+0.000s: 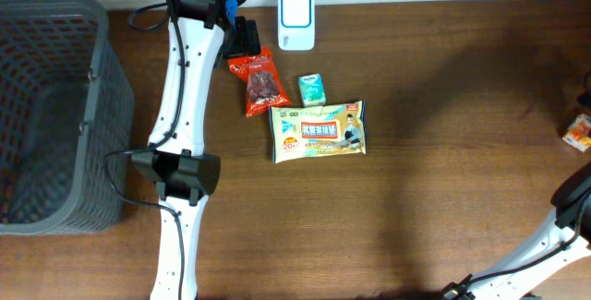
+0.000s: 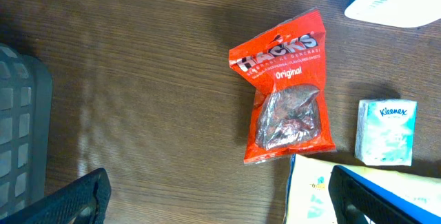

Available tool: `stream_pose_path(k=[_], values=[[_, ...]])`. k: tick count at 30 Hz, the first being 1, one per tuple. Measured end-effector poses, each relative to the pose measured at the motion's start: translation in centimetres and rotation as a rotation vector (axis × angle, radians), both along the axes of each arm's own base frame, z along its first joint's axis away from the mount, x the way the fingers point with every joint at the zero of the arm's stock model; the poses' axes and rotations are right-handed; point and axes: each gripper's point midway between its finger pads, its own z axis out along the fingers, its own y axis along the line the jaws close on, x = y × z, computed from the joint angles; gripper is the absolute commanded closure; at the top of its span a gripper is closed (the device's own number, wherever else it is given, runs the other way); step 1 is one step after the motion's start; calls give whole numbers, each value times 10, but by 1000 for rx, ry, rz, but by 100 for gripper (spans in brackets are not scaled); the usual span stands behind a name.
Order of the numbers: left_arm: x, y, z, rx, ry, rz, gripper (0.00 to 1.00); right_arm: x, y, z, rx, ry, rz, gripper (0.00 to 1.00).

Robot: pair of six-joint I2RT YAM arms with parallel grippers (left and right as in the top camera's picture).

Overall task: Scan the item barcode
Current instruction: 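Carry the orange tissue pack right and drop it at the table edge, then reach the right gripper to the teal tissue pack and grasp it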

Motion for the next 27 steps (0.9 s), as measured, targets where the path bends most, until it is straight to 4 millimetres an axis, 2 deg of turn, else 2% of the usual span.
stream_pose_path(k=[2,4,5,7,9,11,12,15,16,18,19,23,26,27], values=[[0,0,0,0,0,0,1,25,17,4,73,-114,112,2],[0,0,0,0,0,0,1,66,46,22,172,-316,275,1],[0,0,0,0,0,0,1,78,60,30,208,-375,333,1],[0,0,0,0,0,0,1,107,111,47,329,-493,501,1],[0,0,0,0,0,0,1,124,154,54,403,-528,616,1],[0,0,0,0,0,0,1,139,214,57,487,-525,750,0],[0,0,0,0,0,0,1,145,252,57,525,-511,837,0],[0,0,0,0,0,0,1,154,353,57,583,-466,1071,2],[0,0,0,0,0,0,1,156,382,57,587,-457,1138,3],[0,0,0,0,0,0,1,155,451,55,582,-418,1288,3],[0,0,0,0,0,0,1,153,476,52,568,-390,1332,3],[0,0,0,0,0,0,1,142,567,33,428,-258,1478,3],[0,0,0,0,0,0,1,136,599,24,343,-203,1518,5],[0,0,0,0,0,0,1,135,604,20,329,-191,1520,11]])
